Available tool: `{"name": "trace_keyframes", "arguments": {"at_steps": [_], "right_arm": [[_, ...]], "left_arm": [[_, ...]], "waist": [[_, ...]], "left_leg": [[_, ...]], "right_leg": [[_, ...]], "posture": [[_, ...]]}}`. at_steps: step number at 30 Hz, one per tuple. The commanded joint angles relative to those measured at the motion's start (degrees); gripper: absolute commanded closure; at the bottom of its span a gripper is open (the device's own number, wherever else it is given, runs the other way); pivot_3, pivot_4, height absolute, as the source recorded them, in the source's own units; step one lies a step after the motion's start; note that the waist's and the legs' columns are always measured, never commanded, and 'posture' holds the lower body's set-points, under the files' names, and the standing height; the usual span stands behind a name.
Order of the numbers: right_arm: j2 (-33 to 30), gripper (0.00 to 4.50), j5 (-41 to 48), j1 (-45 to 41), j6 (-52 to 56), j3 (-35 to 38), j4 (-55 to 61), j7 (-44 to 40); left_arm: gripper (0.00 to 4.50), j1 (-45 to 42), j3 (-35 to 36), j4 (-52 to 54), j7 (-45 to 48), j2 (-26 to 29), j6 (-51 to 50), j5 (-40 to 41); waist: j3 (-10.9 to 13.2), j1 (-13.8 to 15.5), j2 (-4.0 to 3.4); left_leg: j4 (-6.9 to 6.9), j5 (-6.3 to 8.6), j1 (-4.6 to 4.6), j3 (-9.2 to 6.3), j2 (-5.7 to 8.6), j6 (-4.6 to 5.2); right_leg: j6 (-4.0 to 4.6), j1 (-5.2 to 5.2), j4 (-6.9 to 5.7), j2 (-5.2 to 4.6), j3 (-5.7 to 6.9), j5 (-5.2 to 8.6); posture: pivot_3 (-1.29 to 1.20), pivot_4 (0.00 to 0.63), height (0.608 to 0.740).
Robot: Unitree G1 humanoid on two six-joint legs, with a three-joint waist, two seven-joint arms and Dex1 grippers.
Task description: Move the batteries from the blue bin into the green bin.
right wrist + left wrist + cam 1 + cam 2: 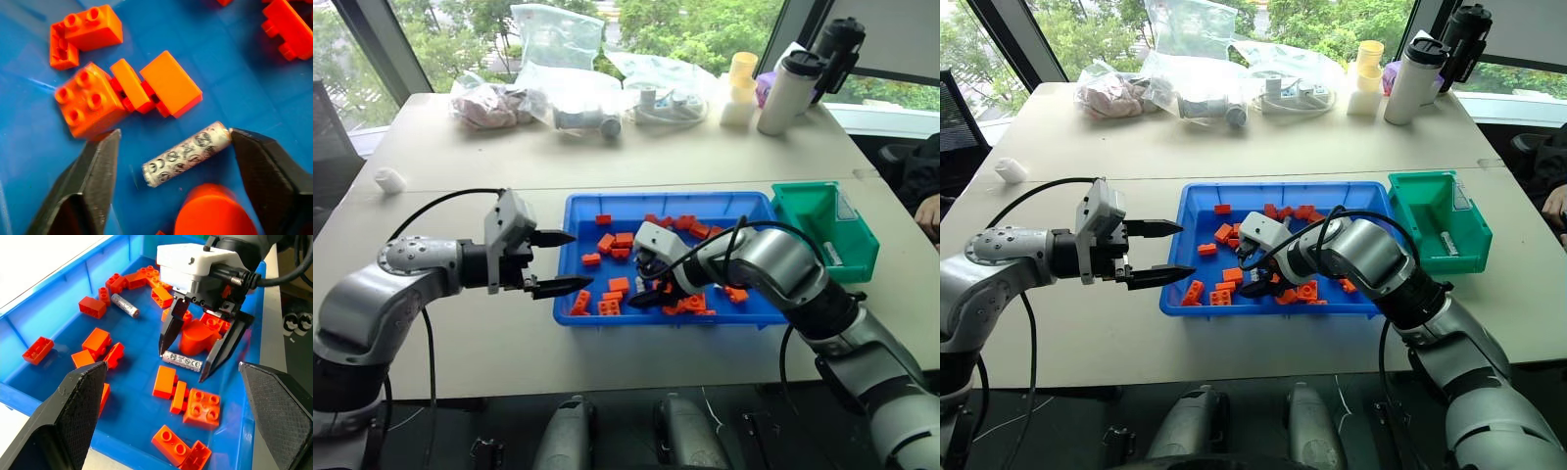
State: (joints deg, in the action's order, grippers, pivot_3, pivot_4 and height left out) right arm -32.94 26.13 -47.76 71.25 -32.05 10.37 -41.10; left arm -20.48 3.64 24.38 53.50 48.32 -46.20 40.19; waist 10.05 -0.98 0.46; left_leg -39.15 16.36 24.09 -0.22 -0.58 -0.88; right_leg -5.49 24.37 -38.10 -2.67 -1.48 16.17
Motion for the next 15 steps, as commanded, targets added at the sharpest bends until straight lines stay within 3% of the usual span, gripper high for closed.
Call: {"name": "trace_keyframes", "arguments": {"at_steps": [1,4,8,15], "right_arm": [[0.4,3.01,-3.2,0.0,-1.5,-4.1,-0.9,-0.5],[-0.2,4.46,-5.6,0.2,-3.3,-5.6,-1.3,-1.4],[-0.7,4.46,-7.4,0.3,-4.8,-5.3,-0.9,-2.7],[-0.4,4.46,-8.2,-1.0,-8.0,2.4,-0.4,-2.0]], "left_arm": [[0.00,-0.4,0.6,0.6,-0.7,-0.3,0.0,0.2],[0.00,-0.9,0.7,0.4,-1.4,-0.9,0.1,0.2],[0.00,-1.0,0.9,0.3,-1.7,-1.0,0.1,0.2],[0.00,-1.5,0.5,0.0,-2.1,-1.4,0.4,-0.1]], "waist": [[0.0,0.0,0.00],[0.0,0.0,0.02],[0.0,0.0,0.05],[0.0,0.1,0.05]], "left_leg": [[0.00,0.00,-0.01,0.00,0.00,0.00],[0.00,0.00,-0.01,0.00,0.00,0.00],[0.00,0.00,-0.07,0.00,0.00,0.00],[0.00,0.00,-0.06,0.01,0.00,0.00]], "right_leg": [[0.00,0.00,0.00,0.00,0.00,0.00],[0.00,-0.01,0.00,0.00,0.00,0.00],[0.00,-0.07,0.00,-0.01,0.00,0.00],[0.00,-0.06,-0.01,-0.01,0.00,0.00]], "posture": [[0.00,0.150,0.740],[0.00,0.150,0.740],[0.00,0.150,0.740],[0.00,0.150,0.740]]}}
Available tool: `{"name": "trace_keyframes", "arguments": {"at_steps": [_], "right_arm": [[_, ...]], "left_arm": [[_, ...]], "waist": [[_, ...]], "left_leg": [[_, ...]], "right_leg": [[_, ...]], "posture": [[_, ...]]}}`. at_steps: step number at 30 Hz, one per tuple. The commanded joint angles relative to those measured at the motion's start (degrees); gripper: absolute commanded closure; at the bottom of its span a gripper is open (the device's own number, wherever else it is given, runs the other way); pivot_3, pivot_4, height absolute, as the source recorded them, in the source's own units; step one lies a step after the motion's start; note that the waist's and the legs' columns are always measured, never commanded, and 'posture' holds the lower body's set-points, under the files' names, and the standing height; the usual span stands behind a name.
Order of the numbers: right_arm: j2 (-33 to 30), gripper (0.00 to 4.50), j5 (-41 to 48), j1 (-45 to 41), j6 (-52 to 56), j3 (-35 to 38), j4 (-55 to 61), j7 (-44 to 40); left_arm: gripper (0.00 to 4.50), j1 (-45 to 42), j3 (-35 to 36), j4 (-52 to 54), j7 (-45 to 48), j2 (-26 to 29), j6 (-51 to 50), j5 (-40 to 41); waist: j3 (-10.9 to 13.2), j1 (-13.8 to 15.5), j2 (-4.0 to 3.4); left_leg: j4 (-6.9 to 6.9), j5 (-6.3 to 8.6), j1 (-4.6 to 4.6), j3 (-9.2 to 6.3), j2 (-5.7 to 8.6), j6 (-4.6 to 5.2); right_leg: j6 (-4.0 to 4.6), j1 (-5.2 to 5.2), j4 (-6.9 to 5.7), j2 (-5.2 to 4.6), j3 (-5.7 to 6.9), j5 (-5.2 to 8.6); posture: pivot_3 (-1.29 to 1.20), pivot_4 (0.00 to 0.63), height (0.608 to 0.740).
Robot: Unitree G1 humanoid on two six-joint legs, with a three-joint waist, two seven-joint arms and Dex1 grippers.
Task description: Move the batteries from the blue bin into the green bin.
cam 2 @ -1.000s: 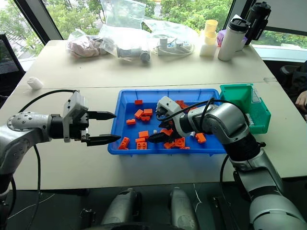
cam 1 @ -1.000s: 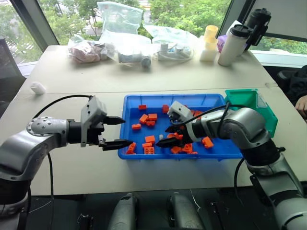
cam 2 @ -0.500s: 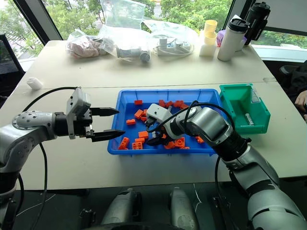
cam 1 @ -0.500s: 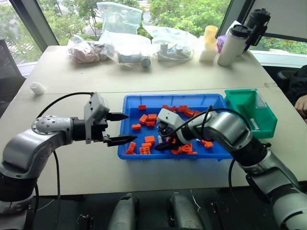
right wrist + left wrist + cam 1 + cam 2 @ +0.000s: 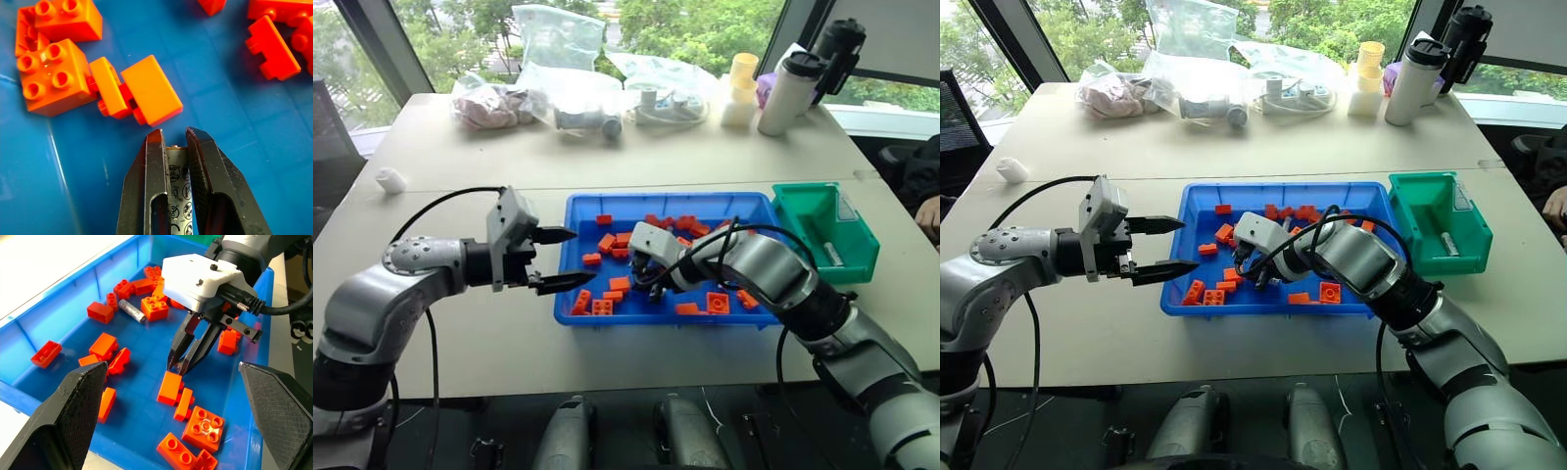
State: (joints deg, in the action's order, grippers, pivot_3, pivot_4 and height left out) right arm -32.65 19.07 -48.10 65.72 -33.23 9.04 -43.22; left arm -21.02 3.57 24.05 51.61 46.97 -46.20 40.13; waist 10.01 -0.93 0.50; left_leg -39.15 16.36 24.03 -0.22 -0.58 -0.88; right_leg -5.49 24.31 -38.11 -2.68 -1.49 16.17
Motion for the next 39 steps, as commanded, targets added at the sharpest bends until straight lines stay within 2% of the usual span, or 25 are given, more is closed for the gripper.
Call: {"name": "trace_keyframes", "arguments": {"at_steps": [1,7,11,14,16,20,28,36,39], "right_arm": [[-1.0,4.46,-1.4,-0.9,-3.2,4.6,0.9,0.3],[-3.0,4.46,-0.9,-5.0,-4.2,17.2,0.6,2.1],[-4.7,4.46,-2.2,-4.2,-5.5,26.7,0.2,7.1],[-7.3,4.46,-3.8,0.6,-8.2,39.7,1.3,13.6],[-9.5,4.46,-5.4,5.7,-10.0,45.0,2.5,16.2],[-9.3,4.46,-4.3,13.0,-8.3,55.2,6.4,20.1],[-11.7,4.46,-6.9,25.4,-10.7,55.5,11.1,21.5],[-10.6,4.46,-8.3,28.1,-11.9,55.6,5.5,24.2],[-10.4,3.09,-8.0,28.1,-12.9,56.5,3.4,24.5]], "left_arm": [[0.00,-1.1,0.5,0.2,-0.2,-0.1,0.4,-0.1],[0.00,-4.2,1.4,-1.9,-0.9,-2.2,0.6,1.1],[0.00,-7.5,1.2,-4.6,-1.8,-5.0,2.2,0.3],[0.00,-10.9,-1.2,-6.5,-1.6,-8.8,3.8,-0.2],[0.00,-13.1,-2.7,-7.8,-1.7,-11.7,5.0,-0.8],[0.00,-17.2,-6.1,-11.0,-0.9,-15.9,8.2,-3.7],[0.00,-20.6,-9.9,-15.2,2.5,-19.5,11.4,-6.8],[0.00,-20.6,-9.7,-16.0,3.7,-19.0,12.1,-8.3],[0.00,-20.2,-9.2,-15.5,3.6,-18.6,11.8,-8.3]], "waist": [[0.0,0.0,-0.01],[0.0,0.3,-0.01],[0.0,0.3,-0.01],[0.0,0.8,-0.01],[0.0,1.2,-0.01],[0.0,1.4,-0.02],[0.0,-0.1,-0.07],[0.0,0.3,-0.07],[0.0,0.3,-0.07]], "left_leg": [[0.00,0.00,0.00,0.00,0.00,0.00],[0.00,0.00,0.03,0.01,0.03,0.00],[0.01,0.00,0.04,0.00,0.04,0.00],[0.02,0.00,0.08,0.00,0.06,0.00],[0.01,0.00,0.12,0.03,0.11,-0.01],[0.00,0.00,0.13,0.08,0.13,0.00],[0.02,-0.01,0.03,0.12,0.06,0.00],[0.01,-0.02,0.02,0.11,0.06,-0.01],[0.01,-0.02,0.03,0.11,0.08,-0.01]], "right_leg": [[0.00,0.00,0.00,0.00,0.00,0.00],[0.00,0.01,0.01,-0.02,0.00,0.00],[0.00,0.01,0.03,-0.03,0.01,0.00],[0.00,0.02,0.05,-0.04,0.00,0.00],[-0.01,0.03,0.06,-0.09,-0.01,0.00],[-0.02,0.04,0.04,-0.09,-0.06,-0.01],[-0.02,0.05,-0.03,0.05,-0.15,-0.01],[-0.02,0.04,-0.03,0.06,-0.15,-0.01],[-0.02,0.03,-0.03,0.03,-0.15,-0.01]], "posture": [[0.00,0.150,0.740],[0.00,0.150,0.740],[0.00,0.150,0.740],[0.00,0.150,0.740],[0.00,0.150,0.740],[0.00,0.150,0.740],[0.00,0.150,0.740],[0.00,0.150,0.740],[0.00,0.150,0.740]]}}
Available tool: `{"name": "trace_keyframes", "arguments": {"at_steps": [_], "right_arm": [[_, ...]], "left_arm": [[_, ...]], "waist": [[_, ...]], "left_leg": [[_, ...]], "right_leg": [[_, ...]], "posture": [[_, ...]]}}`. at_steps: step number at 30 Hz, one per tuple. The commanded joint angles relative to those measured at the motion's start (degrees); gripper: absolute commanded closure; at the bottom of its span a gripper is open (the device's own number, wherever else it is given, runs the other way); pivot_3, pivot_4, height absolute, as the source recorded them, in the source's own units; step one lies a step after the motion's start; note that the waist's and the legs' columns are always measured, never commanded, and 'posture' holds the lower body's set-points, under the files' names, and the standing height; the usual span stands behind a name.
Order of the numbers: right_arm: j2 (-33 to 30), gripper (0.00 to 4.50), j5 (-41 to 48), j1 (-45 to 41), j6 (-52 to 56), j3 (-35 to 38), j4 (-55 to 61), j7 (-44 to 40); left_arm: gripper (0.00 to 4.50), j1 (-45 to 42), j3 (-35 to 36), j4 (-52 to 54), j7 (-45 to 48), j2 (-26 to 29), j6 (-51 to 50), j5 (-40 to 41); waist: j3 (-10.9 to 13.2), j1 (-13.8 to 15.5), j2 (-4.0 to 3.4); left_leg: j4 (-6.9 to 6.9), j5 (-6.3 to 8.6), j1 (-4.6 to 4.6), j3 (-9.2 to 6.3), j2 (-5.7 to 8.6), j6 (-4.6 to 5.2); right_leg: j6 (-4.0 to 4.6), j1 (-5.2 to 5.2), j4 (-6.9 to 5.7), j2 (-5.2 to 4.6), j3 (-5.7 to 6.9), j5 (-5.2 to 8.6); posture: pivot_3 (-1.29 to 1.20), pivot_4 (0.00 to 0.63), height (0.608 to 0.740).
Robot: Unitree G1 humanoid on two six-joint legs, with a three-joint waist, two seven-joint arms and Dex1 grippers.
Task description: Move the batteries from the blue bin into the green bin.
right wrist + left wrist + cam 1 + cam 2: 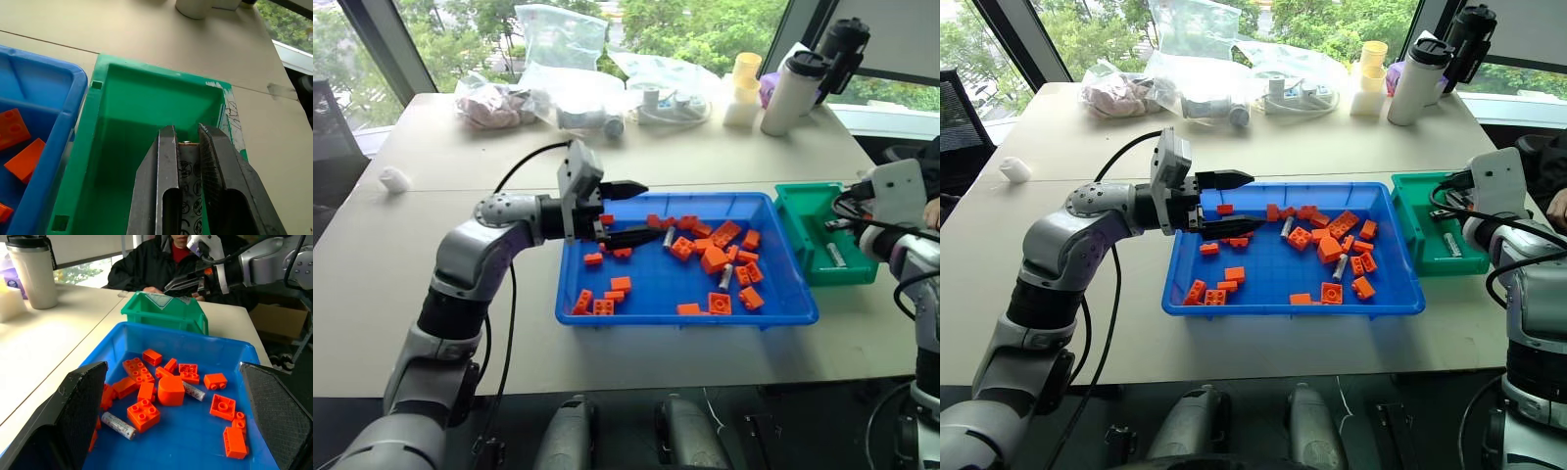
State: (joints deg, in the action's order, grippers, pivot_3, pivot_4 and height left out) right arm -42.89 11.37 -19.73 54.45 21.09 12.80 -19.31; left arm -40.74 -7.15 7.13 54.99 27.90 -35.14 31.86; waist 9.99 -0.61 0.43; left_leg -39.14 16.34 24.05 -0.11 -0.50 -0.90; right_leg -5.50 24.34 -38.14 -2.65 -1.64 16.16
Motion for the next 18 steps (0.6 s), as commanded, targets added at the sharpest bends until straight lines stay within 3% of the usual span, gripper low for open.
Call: {"name": "trace_keyframes", "arguments": {"at_steps": [1,6,9,11,13,15,18], "right_arm": [[-0.4,2.64,-0.3,-0.1,-1.9,2.2,-0.7,0.5],[-2.2,0.22,-1.3,0.2,-2.9,1.2,-1.3,0.3],[-3.4,0.10,0.5,-1.2,-5.2,-1.0,3.5,-3.0],[0.0,0.10,7.7,-6.0,-0.4,-1.7,9.1,-5.5],[6.2,0.10,14.0,-12.0,6.3,-2.5,11.7,-4.8],[16.7,0.10,18.3,-17.6,12.9,-4.3,11.1,-1.2],[25.4,0.10,18.3,-20.1,19.1,-8.8,7.5,2.7]], "left_arm": [[0.00,-0.4,1.6,1.5,0.1,0.6,0.6,0.0],[0.00,-0.1,1.9,2.0,-0.3,1.0,0.2,0.1],[0.00,0.1,2.7,1.4,0.0,2.7,0.5,-0.4],[0.00,0.2,3.7,-0.1,0.4,4.9,1.0,-1.3],[0.00,-0.1,4.0,-2.9,2.1,8.0,2.5,-3.0],[0.00,-0.8,3.8,-6.6,4.5,11.4,4.4,-5.2],[0.00,-0.6,4.0,-6.4,7.3,14.5,3.2,-4.6]], "waist": [[0.0,0.0,0.00],[0.0,-0.1,0.00],[0.0,-0.1,0.00],[0.0,-0.9,-0.03],[0.0,-1.6,-0.03],[0.0,-2.0,-0.03],[0.0,-1.7,-0.02]], "left_leg": [[0.00,0.00,0.00,0.00,0.00,0.00],[0.00,0.00,0.00,-0.01,-0.01,0.00],[0.00,0.00,0.00,-0.01,-0.01,0.00],[0.00,0.00,-0.02,0.00,-0.04,0.00],[0.02,0.00,-0.14,-0.02,-0.12,0.00],[0.05,0.00,-0.26,-0.05,-0.21,0.00],[0.16,0.00,-0.38,-0.18,-0.22,-0.01]], "right_leg": [[0.00,0.00,0.00,0.00,0.00,0.00],[0.00,0.00,0.00,0.01,0.00,0.00],[0.00,0.00,0.00,0.01,0.00,0.00],[0.00,0.00,-0.01,0.06,-0.01,0.00],[0.00,0.00,-0.09,0.18,-0.12,0.00],[0.01,-0.01,-0.17,0.29,-0.13,0.00],[0.07,-0.05,-0.26,0.35,-0.15,0.03]], "posture": [[0.00,0.150,0.740],[0.00,0.150,0.740],[0.00,0.150,0.740],[0.00,0.150,0.740],[0.00,0.150,0.740],[0.00,0.150,0.740],[0.00,0.150,0.740]]}}
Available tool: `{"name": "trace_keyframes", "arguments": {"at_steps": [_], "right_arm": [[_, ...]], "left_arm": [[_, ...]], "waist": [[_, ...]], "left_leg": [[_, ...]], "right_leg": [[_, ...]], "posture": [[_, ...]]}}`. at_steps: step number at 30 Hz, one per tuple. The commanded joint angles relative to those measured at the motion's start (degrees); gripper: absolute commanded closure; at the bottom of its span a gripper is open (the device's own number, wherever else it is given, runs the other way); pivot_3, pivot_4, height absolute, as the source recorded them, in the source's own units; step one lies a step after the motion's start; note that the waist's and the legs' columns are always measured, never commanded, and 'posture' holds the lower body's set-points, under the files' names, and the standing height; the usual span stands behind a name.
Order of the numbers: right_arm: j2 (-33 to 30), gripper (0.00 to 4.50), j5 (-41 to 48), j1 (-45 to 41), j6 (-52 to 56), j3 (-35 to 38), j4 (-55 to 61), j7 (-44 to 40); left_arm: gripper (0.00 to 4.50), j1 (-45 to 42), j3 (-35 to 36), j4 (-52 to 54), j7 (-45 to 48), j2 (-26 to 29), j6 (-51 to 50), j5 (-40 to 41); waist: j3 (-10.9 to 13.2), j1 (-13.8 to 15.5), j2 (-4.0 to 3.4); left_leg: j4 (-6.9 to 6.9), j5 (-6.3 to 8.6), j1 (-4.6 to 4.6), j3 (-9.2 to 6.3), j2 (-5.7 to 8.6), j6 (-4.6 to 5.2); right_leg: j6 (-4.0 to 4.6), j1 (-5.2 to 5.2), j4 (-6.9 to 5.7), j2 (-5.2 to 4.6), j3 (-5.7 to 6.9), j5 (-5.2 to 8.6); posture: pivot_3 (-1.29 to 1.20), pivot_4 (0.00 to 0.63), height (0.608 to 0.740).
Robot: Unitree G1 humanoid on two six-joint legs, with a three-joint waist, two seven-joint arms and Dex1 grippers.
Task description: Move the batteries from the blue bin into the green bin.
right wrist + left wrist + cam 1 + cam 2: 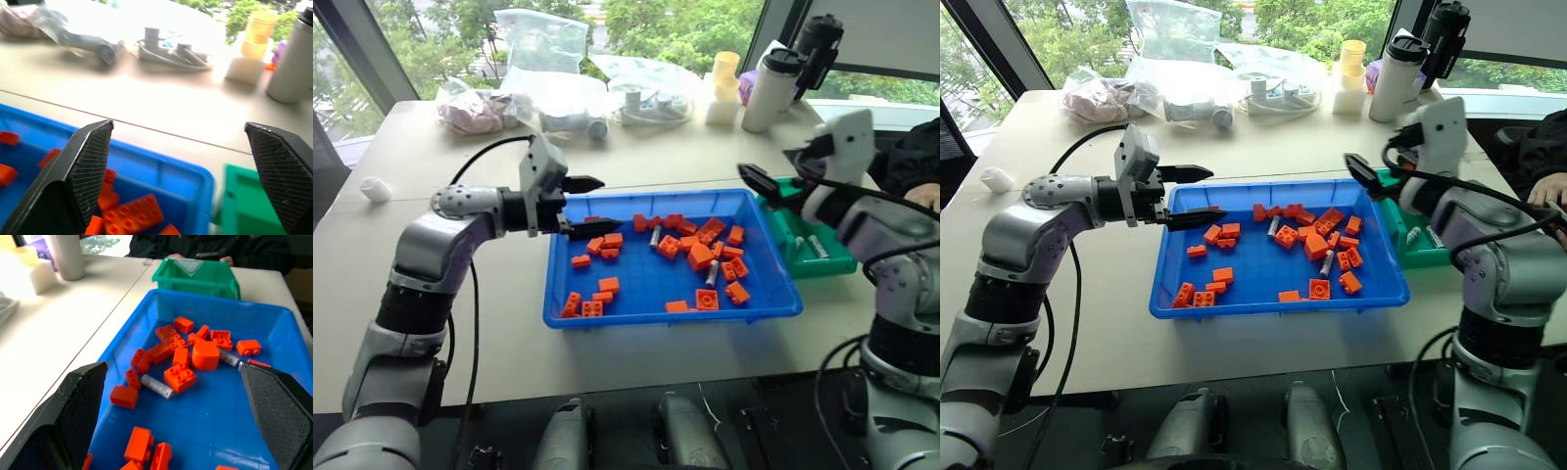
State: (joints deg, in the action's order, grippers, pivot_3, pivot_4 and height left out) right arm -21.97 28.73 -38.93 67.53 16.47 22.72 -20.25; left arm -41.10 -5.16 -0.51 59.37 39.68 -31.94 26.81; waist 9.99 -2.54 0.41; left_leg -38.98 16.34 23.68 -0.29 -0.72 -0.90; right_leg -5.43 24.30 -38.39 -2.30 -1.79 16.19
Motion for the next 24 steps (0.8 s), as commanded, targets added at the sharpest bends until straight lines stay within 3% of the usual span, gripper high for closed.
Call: {"name": "trace_keyframes", "arguments": {"at_steps": [1,4,13,23,24], "right_arm": [[5.3,0.10,0.1,-1.1,7.1,-5.8,-3.7,4.6],[7.4,0.10,-2.3,-2.2,7.9,-10.1,-7.7,7.2],[9.0,0.10,-6.2,-3.3,8.4,-16.5,-13.7,9.4],[10.7,0.10,-10.6,-3.5,8.9,-18.3,-19.3,12.0],[11.0,0.33,-10.9,-3.6,8.8,-18.3,-20.1,12.2]], "left_arm": [[0.00,0.0,2.1,1.9,3.5,3.4,-0.8,0.8],[0.00,2.3,3.0,5.0,4.3,5.9,-2.9,1.7],[0.00,10.9,12.3,12.5,-1.1,8.7,-8.2,5.0],[0.00,14.5,11.2,17.8,-2.3,7.9,-10.9,7.5],[0.00,14.4,11.1,17.8,-2.5,7.7,-10.8,7.4]], "waist": [[0.0,0.6,0.00],[0.0,1.8,-0.01],[0.0,1.4,0.00],[0.0,1.4,0.00],[0.0,1.4,0.01]], "left_leg": [[0.03,0.00,0.02,-0.02,0.03,0.00],[-0.03,-0.01,0.34,0.00,0.31,-0.02],[-0.18,0.00,0.52,0.01,0.43,-0.01],[-0.16,-0.01,0.46,0.02,0.31,-0.01],[-0.16,-0.01,0.46,0.03,0.31,-0.02]], "right_leg": [[0.00,0.01,-0.01,-0.03,0.02,0.00],[-0.01,0.14,0.06,-0.38,0.11,0.00],[-0.08,0.22,0.20,-0.53,0.14,-0.04],[-0.08,0.24,0.15,-0.41,0.16,-0.04],[-0.08,0.24,0.14,-0.41,0.16,-0.04]], "posture": [[0.00,0.150,0.740],[0.00,0.150,0.740],[0.00,0.150,0.740],[0.00,0.150,0.740],[0.00,0.150,0.740]]}}
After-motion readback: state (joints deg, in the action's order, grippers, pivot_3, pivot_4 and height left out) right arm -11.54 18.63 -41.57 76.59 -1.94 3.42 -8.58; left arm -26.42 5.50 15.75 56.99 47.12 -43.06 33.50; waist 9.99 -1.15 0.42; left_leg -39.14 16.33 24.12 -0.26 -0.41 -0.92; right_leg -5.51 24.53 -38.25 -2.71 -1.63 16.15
